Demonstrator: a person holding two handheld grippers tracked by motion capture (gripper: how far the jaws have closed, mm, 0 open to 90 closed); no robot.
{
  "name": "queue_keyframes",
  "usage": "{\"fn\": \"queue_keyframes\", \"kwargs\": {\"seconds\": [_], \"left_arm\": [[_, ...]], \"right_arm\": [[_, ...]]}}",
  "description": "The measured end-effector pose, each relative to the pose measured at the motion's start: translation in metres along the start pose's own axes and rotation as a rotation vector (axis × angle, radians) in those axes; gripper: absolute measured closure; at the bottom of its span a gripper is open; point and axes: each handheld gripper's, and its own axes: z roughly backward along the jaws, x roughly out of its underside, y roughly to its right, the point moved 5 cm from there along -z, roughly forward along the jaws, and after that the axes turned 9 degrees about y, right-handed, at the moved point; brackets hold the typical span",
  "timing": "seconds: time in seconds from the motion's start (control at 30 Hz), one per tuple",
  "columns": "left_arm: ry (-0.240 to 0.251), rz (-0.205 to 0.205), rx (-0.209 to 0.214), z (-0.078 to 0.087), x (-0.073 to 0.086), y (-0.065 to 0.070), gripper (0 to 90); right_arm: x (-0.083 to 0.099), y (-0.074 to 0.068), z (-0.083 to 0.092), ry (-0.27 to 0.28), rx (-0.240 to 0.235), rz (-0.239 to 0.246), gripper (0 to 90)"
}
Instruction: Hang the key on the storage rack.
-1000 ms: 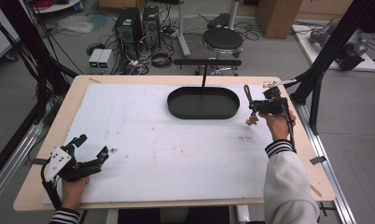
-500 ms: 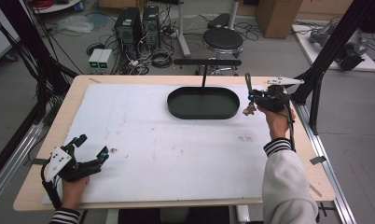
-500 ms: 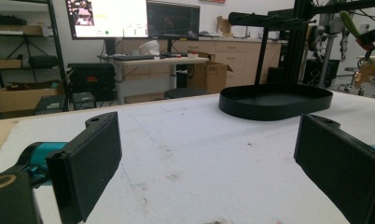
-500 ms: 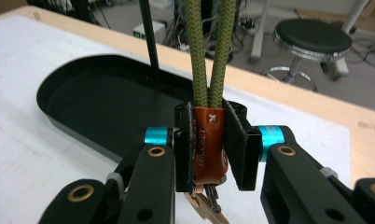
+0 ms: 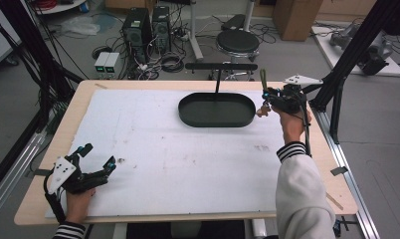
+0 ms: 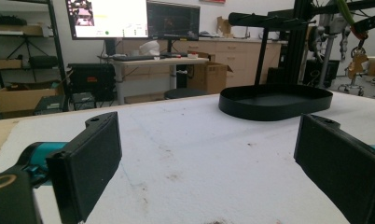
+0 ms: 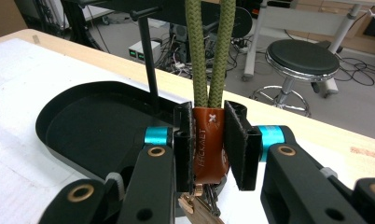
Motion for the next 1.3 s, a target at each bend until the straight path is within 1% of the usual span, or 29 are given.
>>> {"fn": "queue_keyframes", "kwargs": {"seconds": [0.13, 0.23, 0.27, 0.4, 0.43, 0.47, 0.53, 0.57, 0.7, 1.1, 1.3], "left_arm": [[0.000, 0.000, 0.000, 0.000, 0.000, 0.000, 7.9], [0.000, -0.001, -0.001, 0.000, 0.000, 0.000, 7.9], [0.001, 0.000, -0.001, 0.000, 0.000, 0.000, 7.9], [-0.001, -0.001, -0.002, 0.000, 0.000, -0.001, 7.9], [-0.001, -0.001, -0.002, 0.000, 0.000, 0.000, 7.9], [-0.001, -0.001, -0.002, 0.000, 0.000, 0.000, 7.9], [-0.001, -0.001, -0.002, 0.000, 0.000, -0.001, 7.9], [-0.001, -0.001, -0.002, 0.000, 0.000, 0.000, 7.9], [-0.001, -0.001, -0.002, 0.000, 0.000, -0.001, 7.9], [-0.001, 0.003, -0.003, 0.000, 0.000, -0.001, 7.9], [-0.001, 0.002, -0.002, 0.000, 0.000, -0.001, 7.9]], "right_arm": [[0.000, 0.001, -0.002, 0.009, 0.007, -0.009, 74.0], [0.000, 0.002, -0.004, 0.005, 0.015, -0.012, 74.0], [-0.001, 0.002, -0.008, 0.006, 0.020, -0.012, 74.0], [-0.003, 0.001, -0.013, 0.006, 0.024, -0.010, 74.0], [-0.004, -0.001, -0.018, 0.002, 0.029, -0.010, 74.0], [-0.004, -0.001, -0.018, 0.002, 0.029, -0.010, 74.0], [-0.005, -0.003, -0.022, 0.003, 0.033, -0.004, 74.0], [-0.007, -0.005, -0.026, -0.002, 0.039, 0.008, 74.0], [-0.006, -0.006, -0.033, 0.000, 0.053, 0.005, 74.0], [-0.006, -0.008, -0.042, -0.011, 0.078, 0.008, 74.0], [-0.004, -0.007, -0.045, -0.017, 0.090, -0.002, 74.0]]}}
